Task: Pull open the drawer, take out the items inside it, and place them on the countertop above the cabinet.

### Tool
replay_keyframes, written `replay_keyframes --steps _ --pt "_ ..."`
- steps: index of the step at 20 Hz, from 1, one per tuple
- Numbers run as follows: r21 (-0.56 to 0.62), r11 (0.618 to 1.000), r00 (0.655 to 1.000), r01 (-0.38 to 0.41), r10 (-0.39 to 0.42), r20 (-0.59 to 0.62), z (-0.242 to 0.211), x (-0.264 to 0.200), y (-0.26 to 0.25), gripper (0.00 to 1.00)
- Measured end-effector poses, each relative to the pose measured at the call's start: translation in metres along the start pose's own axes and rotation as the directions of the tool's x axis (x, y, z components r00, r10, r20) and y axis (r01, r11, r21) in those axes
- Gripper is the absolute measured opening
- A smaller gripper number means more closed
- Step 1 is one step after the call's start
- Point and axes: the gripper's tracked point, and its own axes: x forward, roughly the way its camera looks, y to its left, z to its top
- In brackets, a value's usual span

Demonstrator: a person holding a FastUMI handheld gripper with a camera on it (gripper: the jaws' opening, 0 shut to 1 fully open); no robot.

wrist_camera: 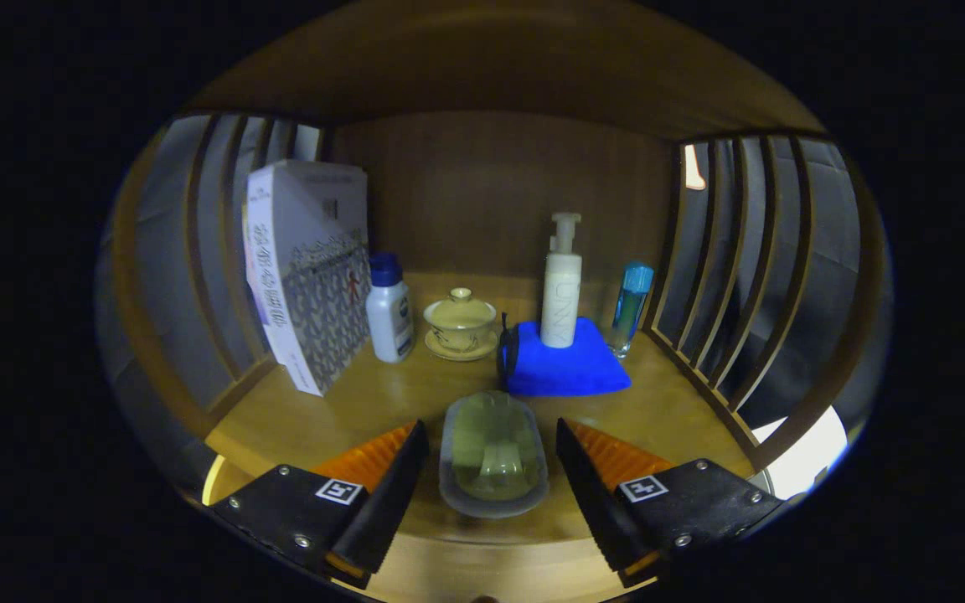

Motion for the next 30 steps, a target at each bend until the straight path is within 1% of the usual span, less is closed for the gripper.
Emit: replay_keyframes --steps 1,5,8,10,12,16,18,21,23,25,28,30 --pt "0.008 1.000 0.999 0.005 -0.005 0.034 0.004 -0.014 -0.002 0.95" --pt "0.073 0.997 0.985 0.026 -0.038 0.171 0.020 -0.076 -0.011 0.95" --pt "0.155 0.988 0.958 -0.014 -0.031 0.285 0.035 -0.131 -0.015 0.95" --pt "0.185 0.982 0.936 -0.026 -0.042 0.351 0.033 -0.166 -0.021 0.94" --pt "0.195 0.981 0.928 -0.021 -0.054 0.370 0.016 -0.195 -0.026 0.94" --pt "0.172 0.985 0.912 -0.031 -0.042 0.409 -0.022 -0.232 -0.021 0.93" --pt "0.141 0.990 0.922 -0.012 -0.043 0.386 -0.053 -0.241 -0.016 0.94" --pt "0.065 0.998 0.925 0.026 -0.048 0.377 -0.090 -0.251 -0.005 0.94" --pt "0.061 0.998 0.926 -0.003 -0.020 0.378 -0.112 -0.258 0.011 0.94" --pt "0.065 0.997 0.935 -0.027 0.002 0.354 -0.137 -0.261 0.021 0.94" --pt "0.027 1.000 0.949 -0.008 -0.001 0.316 -0.170 -0.264 0.027 0.94" --pt "0.005 1.000 0.956 -0.021 0.019 0.294 -0.190 -0.259 0.038 0.94"
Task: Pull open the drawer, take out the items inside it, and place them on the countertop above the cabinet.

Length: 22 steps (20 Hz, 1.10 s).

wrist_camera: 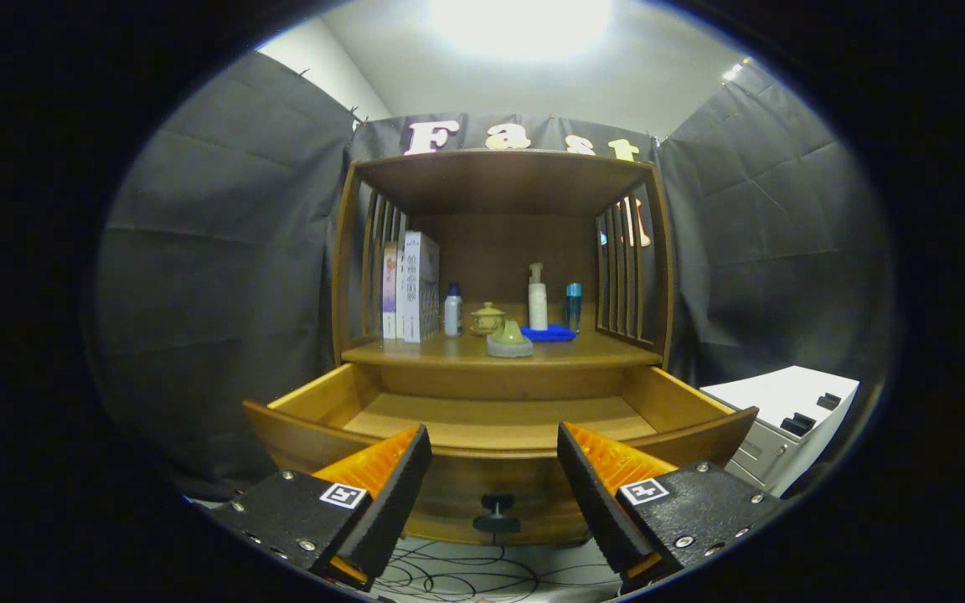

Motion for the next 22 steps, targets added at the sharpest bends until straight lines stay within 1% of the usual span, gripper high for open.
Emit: replay_keyframes --steps 2,3,7,8,11,12,16,20,22 --pt "0.001 1.000 0.999 -0.024 0.024 -0.044 -0.021 0.001 0.010 0.94" --pt "0.002 1.000 0.998 -0.024 0.024 -0.060 -0.028 0.001 0.009 0.94" --pt "0.026 0.999 0.996 0.020 -0.018 -0.083 -0.038 0.014 -0.001 0.95" --pt "0.042 0.999 0.996 0.031 -0.027 -0.089 -0.039 0.020 -0.005 0.94" --pt "0.072 0.997 0.996 0.028 -0.021 -0.092 -0.042 0.034 -0.012 0.95" --pt "0.069 0.997 0.993 0.046 -0.039 -0.107 -0.047 0.036 -0.018 0.94" --pt "0.093 0.995 0.994 0.045 -0.036 -0.099 -0.047 0.033 -0.021 0.93" --pt "0.088 0.995 0.993 0.040 -0.029 -0.119 -0.045 0.036 -0.023 0.93" --pt "0.064 0.997 0.992 0.033 -0.024 -0.126 -0.042 0.041 -0.024 0.93"
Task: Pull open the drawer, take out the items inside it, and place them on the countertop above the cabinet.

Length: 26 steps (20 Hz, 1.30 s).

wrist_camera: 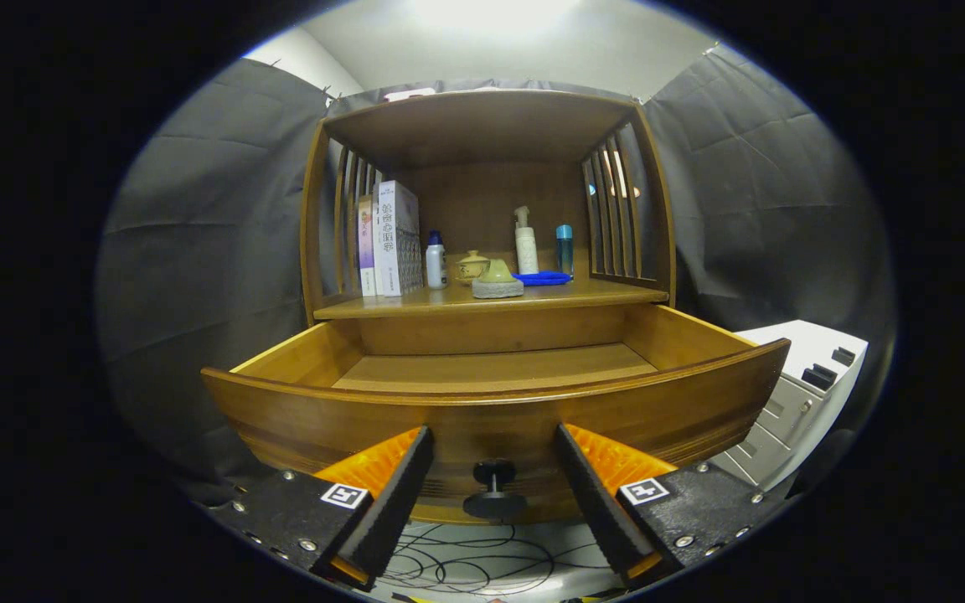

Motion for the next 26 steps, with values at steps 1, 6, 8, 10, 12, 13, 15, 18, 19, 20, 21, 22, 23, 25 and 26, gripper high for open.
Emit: replay_keyframes --steps 1,6,8,10,12,13,15,18,19,20,21,22,23,25,26 --pt "-0.029 1.000 1.000 -0.002 0.002 0.001 0.003 0.002 -0.001 0.93" --pt "-0.049 0.999 1.000 -0.004 0.004 -0.009 0.006 0.020 -0.002 0.95" --pt "-0.037 0.999 1.000 -0.002 0.002 -0.007 0.011 0.031 -0.001 0.94" --pt "-0.021 1.000 1.000 -0.004 0.003 -0.013 0.015 0.046 0.000 0.94" --pt "-0.008 1.000 1.000 -0.005 0.005 0.010 0.027 0.062 0.000 0.94" --pt "-0.005 1.000 1.000 -0.004 0.004 -0.017 0.023 0.074 0.000 0.94" --pt "-0.011 1.000 0.999 0.001 -0.002 -0.035 0.020 0.090 -0.003 0.94" --pt "-0.011 1.000 0.999 0.003 -0.003 -0.050 0.019 0.121 -0.007 0.94" --pt "-0.006 1.000 0.999 0.001 -0.001 -0.048 0.022 0.130 -0.007 0.94" --pt "-0.006 1.000 0.999 0.001 -0.001 -0.048 0.023 0.139 -0.007 0.94" --pt "-0.009 1.000 0.999 0.003 -0.003 -0.048 0.025 0.149 -0.007 0.94" --pt "-0.012 1.000 0.999 0.004 -0.005 -0.047 0.027 0.158 -0.007 0.95" --pt "-0.011 1.000 0.999 0.005 -0.006 -0.047 0.028 0.167 -0.007 0.95" --pt "-0.009 1.000 0.999 0.006 -0.007 -0.044 0.031 0.181 -0.006 0.95" --pt "-0.012 1.000 0.999 0.006 -0.006 -0.045 0.032 0.188 -0.007 0.95"
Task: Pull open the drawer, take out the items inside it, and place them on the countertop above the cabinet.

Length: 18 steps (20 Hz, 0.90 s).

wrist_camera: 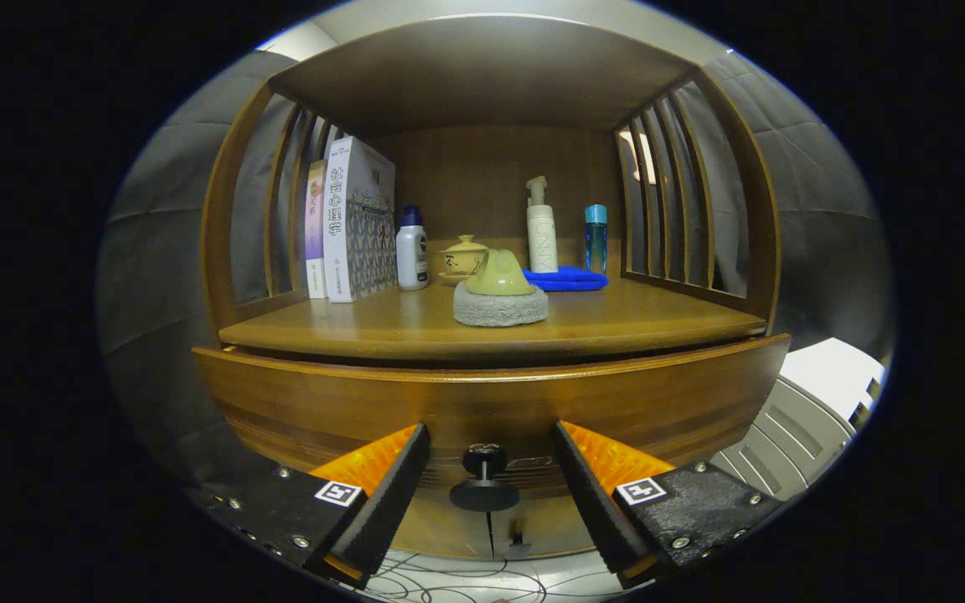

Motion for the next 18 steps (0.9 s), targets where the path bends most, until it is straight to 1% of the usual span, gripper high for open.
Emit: replay_keyframes --steps 3,6,8,10,13,15,18 --pt "0.003 1.000 1.000 0.012 -0.012 0.006 0.003 0.011 -0.001 0.95" --pt "-0.003 1.000 1.000 0.017 -0.017 0.013 0.003 0.011 0.000 0.94" --pt "0.002 1.000 1.000 -0.006 0.006 -0.008 0.006 0.004 -0.003 0.94" --pt "0.045 0.999 0.999 -0.006 0.004 0.045 0.033 -0.011 -0.015 0.95" --pt "0.125 0.992 0.993 0.006 -0.021 0.115 0.086 -0.048 -0.038 0.95" --pt "0.095 0.995 0.986 0.010 -0.026 0.163 0.124 -0.080 -0.050 0.94" --pt "-0.023 0.998 0.978 0.051 -0.046 0.205 0.161 -0.135 -0.060 0.93"
